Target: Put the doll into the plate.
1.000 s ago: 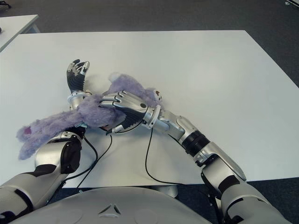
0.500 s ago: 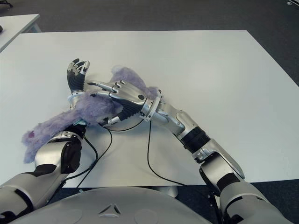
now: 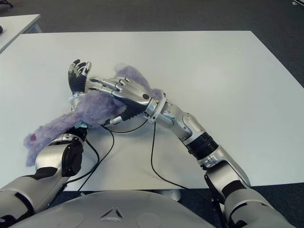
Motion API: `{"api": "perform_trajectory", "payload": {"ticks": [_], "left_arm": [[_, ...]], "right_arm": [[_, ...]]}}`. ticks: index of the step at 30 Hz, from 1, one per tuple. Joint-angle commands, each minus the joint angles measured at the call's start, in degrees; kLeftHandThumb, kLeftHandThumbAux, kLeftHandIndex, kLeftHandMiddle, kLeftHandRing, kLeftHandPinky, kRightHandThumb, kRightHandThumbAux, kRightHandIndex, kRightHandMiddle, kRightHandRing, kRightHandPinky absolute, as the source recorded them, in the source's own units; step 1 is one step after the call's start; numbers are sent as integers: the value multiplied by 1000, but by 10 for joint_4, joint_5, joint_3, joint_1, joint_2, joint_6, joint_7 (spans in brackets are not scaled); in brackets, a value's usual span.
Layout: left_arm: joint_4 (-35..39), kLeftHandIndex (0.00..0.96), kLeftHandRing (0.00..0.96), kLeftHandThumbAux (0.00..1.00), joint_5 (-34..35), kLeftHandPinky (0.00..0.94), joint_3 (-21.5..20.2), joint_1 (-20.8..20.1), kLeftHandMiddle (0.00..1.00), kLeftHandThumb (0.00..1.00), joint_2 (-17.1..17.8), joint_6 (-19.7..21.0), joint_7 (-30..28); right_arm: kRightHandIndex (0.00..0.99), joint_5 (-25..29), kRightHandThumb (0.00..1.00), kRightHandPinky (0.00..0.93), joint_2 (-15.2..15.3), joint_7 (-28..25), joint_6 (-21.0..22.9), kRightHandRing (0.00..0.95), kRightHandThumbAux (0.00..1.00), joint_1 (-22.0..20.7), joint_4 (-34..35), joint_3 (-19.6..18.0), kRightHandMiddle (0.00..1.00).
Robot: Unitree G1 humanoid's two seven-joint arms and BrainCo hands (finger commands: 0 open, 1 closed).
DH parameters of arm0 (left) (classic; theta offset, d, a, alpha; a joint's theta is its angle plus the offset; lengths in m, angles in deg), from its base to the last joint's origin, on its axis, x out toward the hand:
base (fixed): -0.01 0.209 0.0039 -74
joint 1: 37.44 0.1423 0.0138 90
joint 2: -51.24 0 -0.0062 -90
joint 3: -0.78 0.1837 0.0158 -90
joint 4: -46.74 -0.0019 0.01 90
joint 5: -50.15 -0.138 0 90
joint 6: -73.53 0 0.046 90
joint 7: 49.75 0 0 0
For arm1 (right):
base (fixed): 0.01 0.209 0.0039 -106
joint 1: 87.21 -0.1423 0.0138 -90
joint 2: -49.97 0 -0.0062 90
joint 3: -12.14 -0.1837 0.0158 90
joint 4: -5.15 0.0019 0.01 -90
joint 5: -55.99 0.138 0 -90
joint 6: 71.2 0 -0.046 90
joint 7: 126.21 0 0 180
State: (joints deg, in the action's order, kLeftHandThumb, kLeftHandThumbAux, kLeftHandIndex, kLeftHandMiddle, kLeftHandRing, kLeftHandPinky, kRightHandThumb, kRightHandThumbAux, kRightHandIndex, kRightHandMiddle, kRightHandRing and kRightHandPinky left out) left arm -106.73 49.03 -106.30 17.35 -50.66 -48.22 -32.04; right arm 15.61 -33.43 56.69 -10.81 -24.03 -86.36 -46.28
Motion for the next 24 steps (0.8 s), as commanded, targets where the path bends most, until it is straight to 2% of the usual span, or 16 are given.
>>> {"api": "perform_trajectory", "payload": {"ticks": [1,13,20,24], "left_arm": [[-107,193,247,583,28,184,-18,171,269,0,-67,-3,-12],[-106,182,245,554,20,189,-11,170,265,0,-64,-1,-8],[-106,181,249,556,18,189,-10,172,275,0,-63,-1,-7],[-105,189,257,557,21,209,-14,173,284,0,-66,-14,-6]], "right_arm": [[0,1,107,0,11,-42,29,0,335,16,32,-29,0],[0,14,114,0,8,-28,7,0,354,17,43,-64,0],[0,14,109,0,4,-12,-12,0,357,10,28,-74,0],[0,20,97,0,0,1,-26,0,369,0,13,-80,0]]}}
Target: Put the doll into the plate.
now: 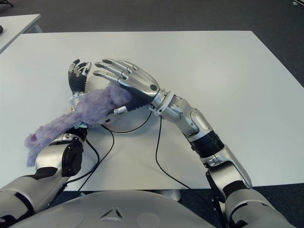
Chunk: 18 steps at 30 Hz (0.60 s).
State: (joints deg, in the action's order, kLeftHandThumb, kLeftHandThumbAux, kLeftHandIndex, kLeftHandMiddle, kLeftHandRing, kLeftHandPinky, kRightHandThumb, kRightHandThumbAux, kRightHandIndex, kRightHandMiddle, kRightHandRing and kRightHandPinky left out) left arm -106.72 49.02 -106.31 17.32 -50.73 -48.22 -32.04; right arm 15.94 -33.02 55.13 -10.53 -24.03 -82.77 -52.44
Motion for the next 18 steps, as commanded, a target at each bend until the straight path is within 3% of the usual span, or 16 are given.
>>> {"api": "perform_trajectory", "payload": {"ticks": [1,7,15,18], "left_arm": [[-105,192,260,554,22,224,-14,174,285,0,-67,-19,-6],[-101,205,265,566,16,250,-6,172,287,0,-69,-14,-2],[-102,200,256,572,23,210,-12,168,285,0,-71,3,2],[-103,203,263,573,25,226,-16,168,291,0,-73,1,5]], "right_arm": [[0,22,95,0,-5,17,-32,0,373,-2,-26,-22,0],[0,53,93,0,-11,16,-43,0,387,-21,-46,-40,0],[0,128,91,0,-34,12,-59,0,386,-174,-204,-88,0],[0,138,86,0,-36,14,-68,0,386,-201,-241,-94,0]]}}
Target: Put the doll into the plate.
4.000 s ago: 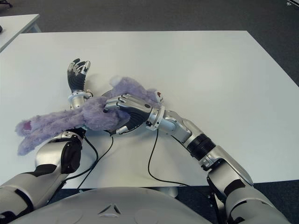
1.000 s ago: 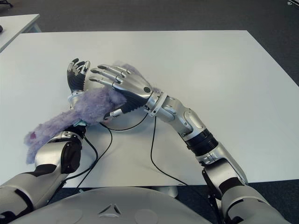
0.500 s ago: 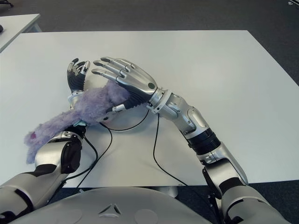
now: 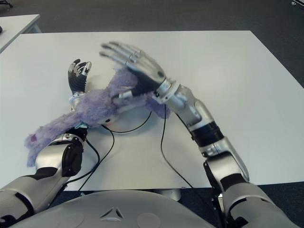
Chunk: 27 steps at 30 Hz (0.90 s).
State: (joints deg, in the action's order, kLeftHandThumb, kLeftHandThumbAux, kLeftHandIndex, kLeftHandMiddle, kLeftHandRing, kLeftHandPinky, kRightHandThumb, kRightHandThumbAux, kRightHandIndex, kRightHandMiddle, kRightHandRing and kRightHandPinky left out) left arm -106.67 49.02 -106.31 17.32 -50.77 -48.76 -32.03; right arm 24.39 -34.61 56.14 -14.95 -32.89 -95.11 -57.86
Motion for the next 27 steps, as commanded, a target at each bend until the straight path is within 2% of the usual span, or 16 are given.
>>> {"api": "perform_trajectory", "payload": {"ticks": [1,4,10,15,19,27], "left_arm": [[-104,203,264,573,25,226,-15,167,291,0,-72,9,3],[-105,219,279,590,23,207,-14,167,308,0,-67,10,-3],[-106,221,280,587,18,204,-9,166,308,0,-63,12,-6],[-107,214,275,575,13,183,-4,167,303,0,-59,14,-5],[-107,217,277,571,13,183,-3,166,306,0,-58,17,-7],[-106,227,272,567,11,181,-2,167,302,0,-57,14,-1]], "right_arm": [[0,66,85,0,-20,3,-29,0,386,-132,-145,-48,0],[0,81,63,0,-19,16,-41,0,418,-181,-220,-66,0],[0,64,21,0,-20,59,-63,0,442,-222,-297,-73,0],[2,48,0,0,-2,103,-80,0,461,-261,-413,-77,10],[3,46,0,0,1,117,-73,0,481,-292,-482,-76,23],[3,61,0,0,-20,132,-40,0,563,-328,-592,-85,33]]}}
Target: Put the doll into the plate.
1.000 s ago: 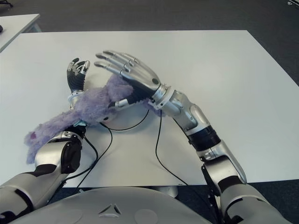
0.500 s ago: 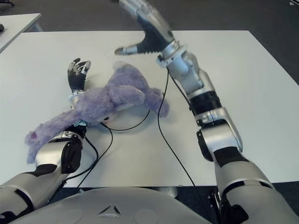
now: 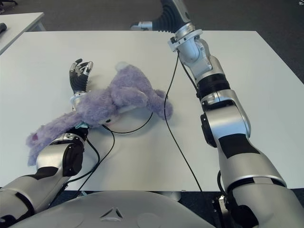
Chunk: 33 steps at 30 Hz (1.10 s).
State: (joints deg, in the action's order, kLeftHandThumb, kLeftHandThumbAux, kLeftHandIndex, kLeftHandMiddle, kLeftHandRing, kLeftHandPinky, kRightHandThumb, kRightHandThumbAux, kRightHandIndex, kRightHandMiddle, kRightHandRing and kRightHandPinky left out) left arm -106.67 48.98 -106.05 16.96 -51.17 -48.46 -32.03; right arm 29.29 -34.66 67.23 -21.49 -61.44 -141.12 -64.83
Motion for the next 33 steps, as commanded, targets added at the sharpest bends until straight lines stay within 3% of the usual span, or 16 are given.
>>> {"api": "perform_trajectory", "payload": {"ticks": [1,21,33], "left_arm": [[-106,228,269,565,11,178,-5,171,299,0,-53,10,0],[-106,232,268,541,21,221,-15,171,289,0,-48,10,-11],[-106,241,279,538,23,224,-18,171,300,0,-45,11,-10]], "right_arm": [[3,14,0,0,-20,22,29,0,571,-43,-142,-19,34],[4,39,0,0,-28,21,58,0,656,-18,-196,-59,9],[24,112,0,0,-50,-65,76,0,710,3,-209,-125,3]]}}
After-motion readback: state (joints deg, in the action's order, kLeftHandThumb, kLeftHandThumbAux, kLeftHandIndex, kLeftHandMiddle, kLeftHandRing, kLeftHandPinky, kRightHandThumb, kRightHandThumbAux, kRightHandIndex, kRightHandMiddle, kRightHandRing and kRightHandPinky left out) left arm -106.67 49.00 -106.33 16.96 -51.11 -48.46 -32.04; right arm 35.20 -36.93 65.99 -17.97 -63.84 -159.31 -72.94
